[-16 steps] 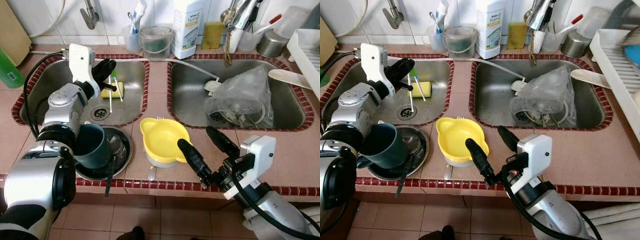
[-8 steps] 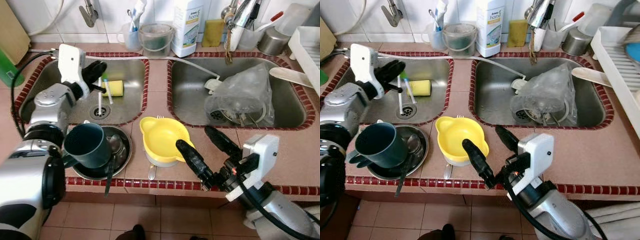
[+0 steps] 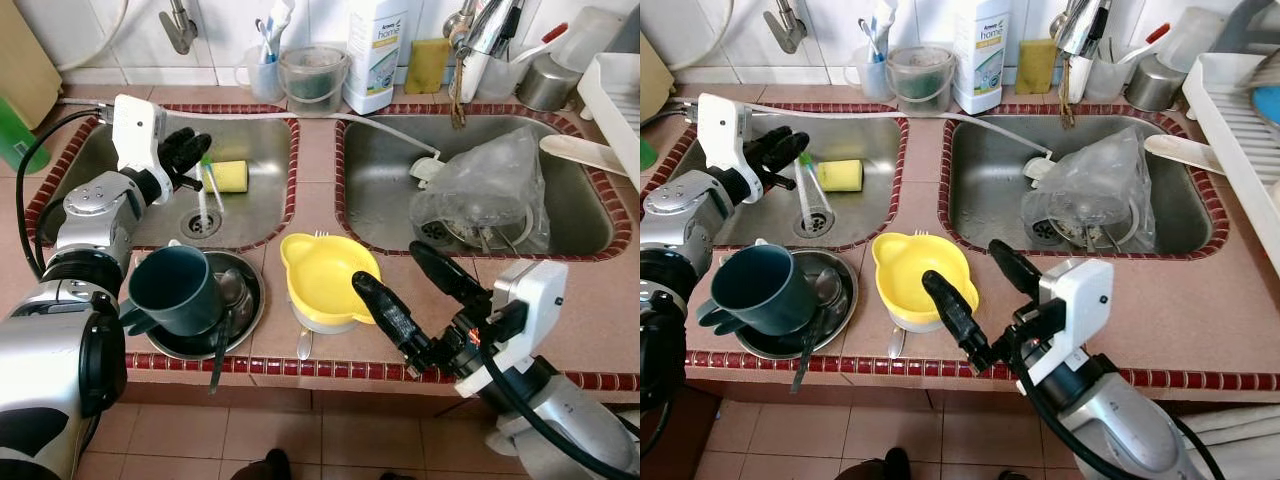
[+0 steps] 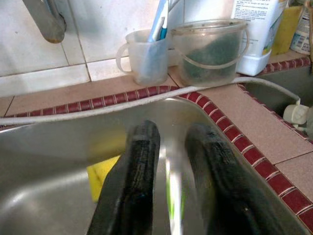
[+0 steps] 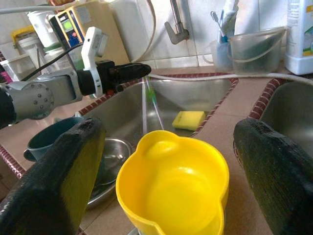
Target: Kitchen organization
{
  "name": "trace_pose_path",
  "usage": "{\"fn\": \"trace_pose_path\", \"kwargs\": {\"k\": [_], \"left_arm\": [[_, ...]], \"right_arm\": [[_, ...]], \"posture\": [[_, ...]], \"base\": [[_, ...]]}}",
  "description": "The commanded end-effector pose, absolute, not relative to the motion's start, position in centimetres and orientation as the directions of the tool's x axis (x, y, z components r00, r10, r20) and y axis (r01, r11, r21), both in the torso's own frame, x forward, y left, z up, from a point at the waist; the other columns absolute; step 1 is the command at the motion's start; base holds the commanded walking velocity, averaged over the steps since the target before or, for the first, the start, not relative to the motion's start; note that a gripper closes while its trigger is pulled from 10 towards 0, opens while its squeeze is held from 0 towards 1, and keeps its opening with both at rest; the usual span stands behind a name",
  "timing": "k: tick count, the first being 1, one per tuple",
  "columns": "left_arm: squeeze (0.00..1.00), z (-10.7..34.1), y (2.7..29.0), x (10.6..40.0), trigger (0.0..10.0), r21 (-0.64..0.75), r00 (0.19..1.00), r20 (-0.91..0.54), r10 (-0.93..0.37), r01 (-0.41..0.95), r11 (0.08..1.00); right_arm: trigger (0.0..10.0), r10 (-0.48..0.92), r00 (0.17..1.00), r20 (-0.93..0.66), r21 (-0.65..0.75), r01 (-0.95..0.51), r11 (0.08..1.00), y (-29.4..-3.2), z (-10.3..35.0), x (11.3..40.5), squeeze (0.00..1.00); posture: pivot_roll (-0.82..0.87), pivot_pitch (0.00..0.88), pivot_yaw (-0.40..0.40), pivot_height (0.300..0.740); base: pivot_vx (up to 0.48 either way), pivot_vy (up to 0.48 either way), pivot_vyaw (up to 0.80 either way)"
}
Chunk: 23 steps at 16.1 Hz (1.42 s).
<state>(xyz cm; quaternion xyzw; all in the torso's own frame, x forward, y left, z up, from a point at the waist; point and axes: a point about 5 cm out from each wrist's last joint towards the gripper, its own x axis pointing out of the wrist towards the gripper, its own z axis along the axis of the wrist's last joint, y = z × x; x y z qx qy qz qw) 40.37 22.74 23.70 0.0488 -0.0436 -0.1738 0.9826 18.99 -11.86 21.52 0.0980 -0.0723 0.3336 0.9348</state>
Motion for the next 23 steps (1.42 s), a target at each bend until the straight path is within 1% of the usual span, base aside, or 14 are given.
{"fn": "trace_pose_path", "kwargs": {"k": [1, 7, 13, 14, 15, 18, 21, 23], "left_arm": [[1.00, 24.1, 23.3, 40.3, 10.0, 0.114, 0.937, 0.060, -0.345, 0.337, 0.934], [1.00, 24.9, 23.5, 40.3, 10.0, 0.118, 0.934, 0.085, -0.347, 0.336, 0.934], [1.00, 26.5, 23.8, 40.2, 10.0, 0.070, 0.925, 0.206, -0.321, 0.313, 0.947], [0.89, 26.5, 23.6, 40.2, 10.0, 0.074, 0.917, 0.225, -0.329, 0.321, 0.944], [0.00, 26.6, 23.4, 40.1, 10.0, 0.050, 0.911, 0.259, -0.321, 0.320, 0.946], [0.00, 26.1, 22.5, 39.8, 10.0, -0.008, 0.900, 0.327, -0.287, 0.306, 0.952], [0.00, 25.5, 20.9, 39.0, 10.0, -0.004, 0.884, 0.384, -0.267, 0.291, 0.957], [0.00, 25.7, 20.1, 38.3, 10.0, -0.030, 0.873, 0.412, -0.260, 0.298, 0.954]], "right_arm": [[10.0, 0.612, 0.763, 0.210, 0.131, -0.642, 0.755, -11.9, 21.9, 18.8, 0.00], [10.0, 0.600, 0.768, 0.224, 0.118, -0.632, 0.766, -12.1, 22.0, 19.6, 0.00], [10.0, 0.495, 0.808, 0.318, 0.112, -0.551, 0.827, -12.8, 22.9, 22.4, 0.00], [10.0, 0.486, 0.808, 0.332, 0.110, -0.545, 0.831, -12.8, 23.0, 22.7, 0.00], [10.0, 0.466, 0.811, 0.353, 0.099, -0.528, 0.843, -12.8, 23.3, 23.4, 0.00], [10.0, 0.402, 0.831, 0.384, 0.067, -0.459, 0.886, -13.1, 23.5, 24.7, 0.00], [10.0, 0.308, 0.856, 0.416, 0.062, -0.364, 0.929, -13.5, 23.5, 26.0, 0.00], [10.0, 0.272, 0.871, 0.410, 0.042, -0.315, 0.948, -13.5, 23.0, 26.7, 0.00]], "posture": [[-0.14, 0.221, 0.069, 0.740], [-0.13, 0.202, 0.071, 0.740], [-0.09, 0.155, 0.080, 0.740], [-0.09, 0.146, 0.081, 0.740], [-0.08, 0.135, 0.082, 0.740], [-0.07, 0.113, 0.078, 0.740], [-0.07, 0.089, 0.071, 0.740], [-0.06, 0.076, 0.066, 0.740]], "base": [[0.000, 0.000, 0.00], [0.000, 0.000, 0.00], [0.000, 0.000, 0.00], [0.000, 0.000, 0.00], [0.000, 0.000, 0.00], [0.000, 0.000, 0.00], [0.000, 0.000, 0.00], [0.000, 0.000, 0.00]]}}
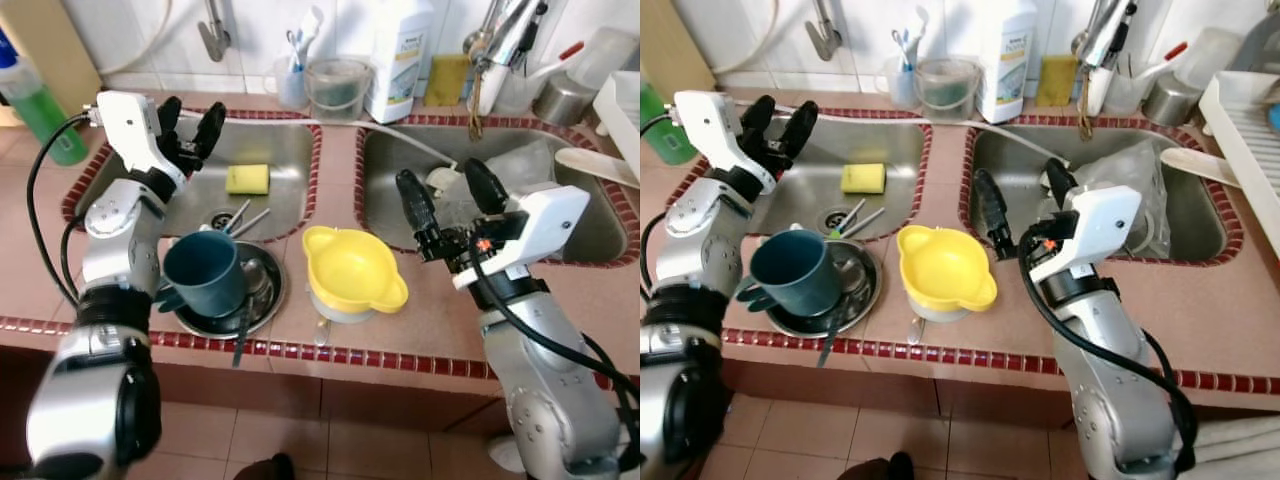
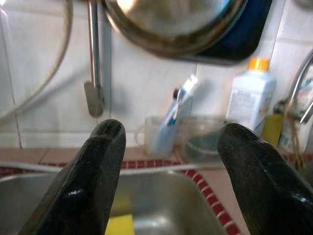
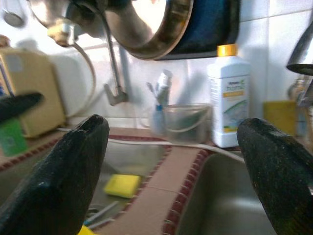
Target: Kitchen organization
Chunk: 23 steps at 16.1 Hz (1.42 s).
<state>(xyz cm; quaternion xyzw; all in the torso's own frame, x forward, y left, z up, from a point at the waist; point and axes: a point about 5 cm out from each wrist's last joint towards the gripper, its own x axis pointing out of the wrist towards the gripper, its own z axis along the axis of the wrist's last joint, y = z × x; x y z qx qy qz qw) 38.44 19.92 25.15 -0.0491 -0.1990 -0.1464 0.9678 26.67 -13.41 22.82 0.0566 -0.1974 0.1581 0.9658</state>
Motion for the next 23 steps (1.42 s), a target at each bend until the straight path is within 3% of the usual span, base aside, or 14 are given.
{"fn": "trace_pose_path", "kwargs": {"k": [1, 4, 10, 23], "left_arm": [[0.00, 25.6, 19.7, 37.8, 10.0, 0.006, 0.870, 0.419, -0.258, 0.282, 0.959], [0.00, 24.7, 19.1, 37.0, 10.0, 0.003, 0.883, 0.414, -0.220, 0.241, 0.971], [0.00, 22.1, 16.9, 35.0, 10.0, -0.006, 0.897, 0.393, -0.203, 0.223, 0.975], [0.00, 20.8, 15.9, 34.5, 10.0, -0.033, 0.919, 0.320, -0.229, 0.252, 0.967]], "right_arm": [[10.0, 0.239, 0.881, 0.409, 0.040, -0.279, 0.959, -13.7, 22.7, 27.2, 0.00], [10.0, 0.178, 0.895, 0.408, 0.029, -0.208, 0.978, -13.9, 22.1, 28.6, 0.00], [10.0, 0.185, 0.885, 0.427, -0.031, -0.190, 0.981, -13.7, 21.7, 29.6, 0.00], [10.0, 0.171, 0.892, 0.419, -0.017, -0.180, 0.983, -14.1, 20.6, 29.6, 0.00]], "posture": [[-0.04, 0.070, 0.057, 0.740], [-0.02, 0.053, 0.039, 0.740], [-0.02, 0.018, 0.018, 0.740], [-0.04, 0.020, 0.024, 0.740]], "base": [[0.000, 0.000, 0.00], [0.000, 0.000, 0.00], [0.000, 0.000, 0.00], [0.000, 0.000, 0.00]]}}
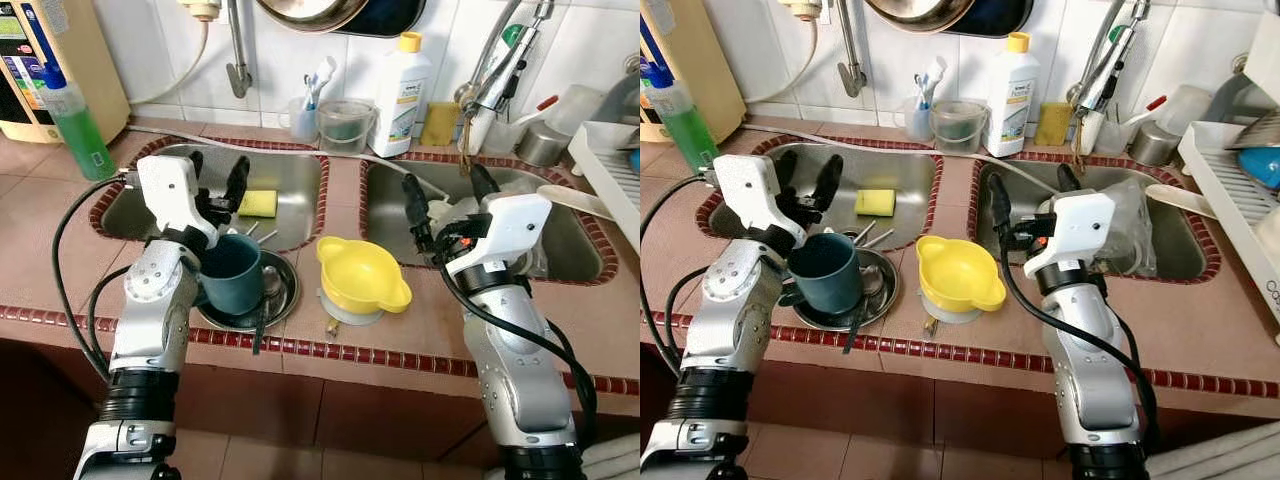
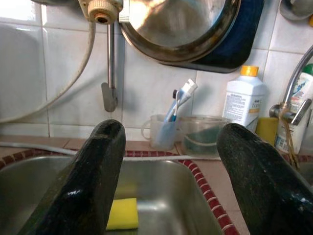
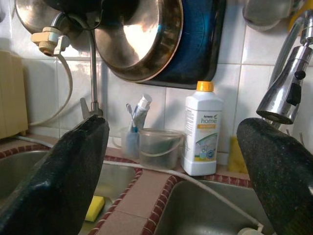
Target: Kitchen organization
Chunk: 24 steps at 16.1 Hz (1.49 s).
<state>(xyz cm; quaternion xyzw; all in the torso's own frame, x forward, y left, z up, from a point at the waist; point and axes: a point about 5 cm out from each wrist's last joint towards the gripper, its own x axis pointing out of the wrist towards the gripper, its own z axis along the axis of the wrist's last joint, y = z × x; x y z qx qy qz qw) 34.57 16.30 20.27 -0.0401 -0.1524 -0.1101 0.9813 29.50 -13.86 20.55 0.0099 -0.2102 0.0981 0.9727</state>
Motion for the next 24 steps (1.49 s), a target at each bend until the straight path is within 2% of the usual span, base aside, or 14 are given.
{"fn": "trace_pose_path", "kwargs": {"k": [1, 9, 13, 17, 24], "left_arm": [[0.00, 20.8, 15.9, 34.5, 10.0, -0.040, 0.921, 0.318, -0.225, 0.250, 0.967], [0.00, 21.2, 16.2, 34.5, 10.0, -0.031, 0.920, 0.320, -0.226, 0.249, 0.968], [0.00, 21.4, 16.1, 34.6, 10.0, -0.036, 0.917, 0.326, -0.231, 0.256, 0.966], [0.00, 21.7, 15.7, 34.6, 10.0, 0.013, 0.896, 0.332, -0.294, 0.307, 0.952], [0.00, 20.5, 12.6, 34.4, 10.0, 0.136, 0.814, 0.263, -0.517, 0.499, 0.856]], "right_arm": [[10.0, 0.170, 0.892, 0.420, -0.016, -0.180, 0.984, -14.1, 20.6, 29.6, 0.00], [10.0, 0.168, 0.894, 0.415, -0.012, -0.179, 0.984, -14.1, 20.4, 29.5, 0.00], [10.0, 0.165, 0.894, 0.417, -0.010, -0.177, 0.984, -14.1, 20.5, 29.5, 0.00], [10.0, 0.169, 0.894, 0.416, -0.010, -0.181, 0.983, -14.1, 20.4, 29.5, 0.00], [10.0, 0.182, 0.907, 0.379, -0.026, -0.186, 0.982, -14.2, 19.5, 29.4, 0.00]], "posture": [[-0.04, 0.020, 0.024, 0.740], [-0.03, 0.035, 0.031, 0.740], [-0.04, 0.037, 0.035, 0.740], [-0.03, 0.040, 0.033, 0.740], [-0.04, 0.063, 0.037, 0.740]], "base": [[-0.285, 0.000, 0.00], [-0.277, 0.000, 0.00], [0.000, 0.000, 0.00], [0.000, 0.000, 0.00], [0.000, 0.000, 0.00]]}}
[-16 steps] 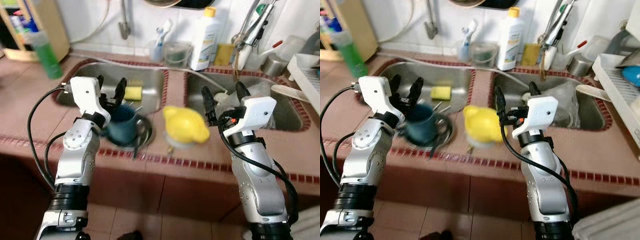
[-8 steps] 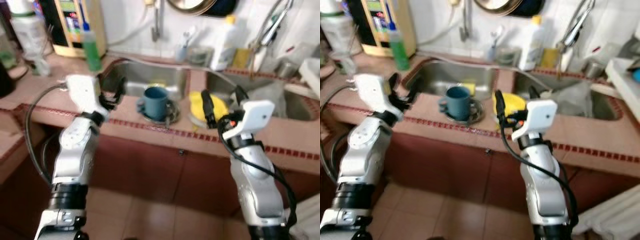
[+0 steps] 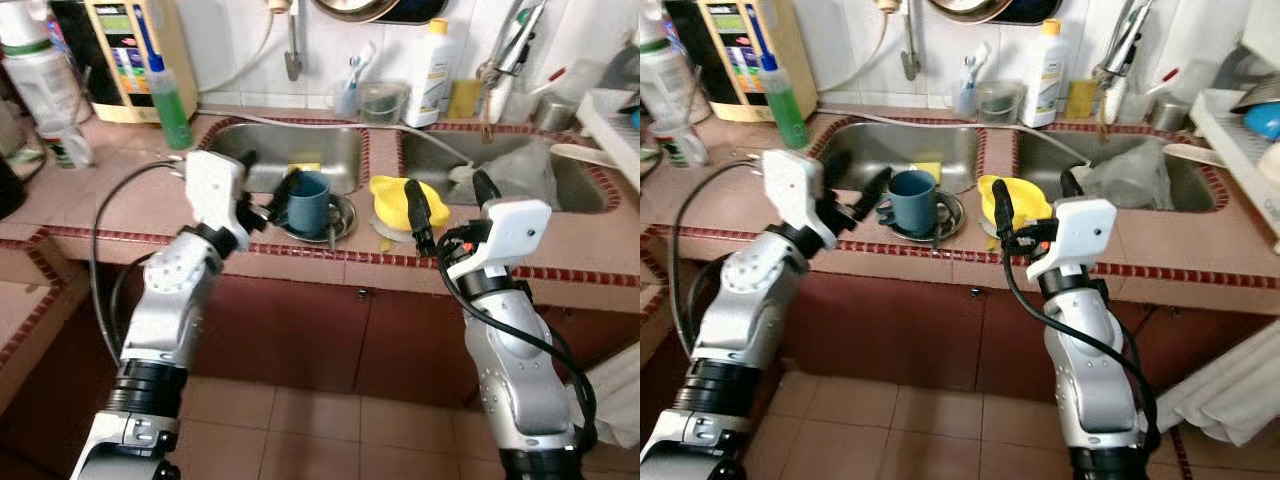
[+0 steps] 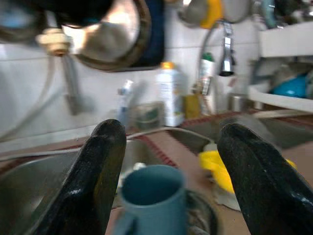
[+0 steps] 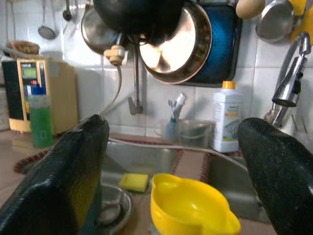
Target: Kitchen organization
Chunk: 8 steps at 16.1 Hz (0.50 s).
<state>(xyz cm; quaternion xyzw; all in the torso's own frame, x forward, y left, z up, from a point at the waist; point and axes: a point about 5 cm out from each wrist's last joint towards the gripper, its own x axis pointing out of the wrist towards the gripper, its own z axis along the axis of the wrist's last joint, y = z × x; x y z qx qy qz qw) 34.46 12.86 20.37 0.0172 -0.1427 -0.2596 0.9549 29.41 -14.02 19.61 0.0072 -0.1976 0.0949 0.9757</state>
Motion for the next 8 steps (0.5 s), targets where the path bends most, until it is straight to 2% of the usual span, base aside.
{"fn": "trace_pose_path", "kwargs": {"k": [1, 8], "left_arm": [[0.00, 20.4, 12.1, 34.4, 10.0, 0.125, 0.809, 0.256, -0.529, 0.515, 0.848], [0.00, 19.2, 12.1, 34.1, 10.0, 0.079, 0.855, 0.236, -0.461, 0.456, 0.886]], "right_arm": [[10.0, 0.180, 0.912, 0.368, -0.030, -0.182, 0.983, -14.4, 19.2, 29.3, 0.00], [10.0, 0.139, 0.933, 0.331, -0.034, -0.136, 0.990, -15.1, 18.2, 29.0, 0.00]], "posture": [[-0.05, 0.064, 0.040, 0.740], [-0.06, 0.046, 0.049, 0.740]], "base": [[0.000, 0.000, 0.00], [0.000, 0.000, 0.00]]}}
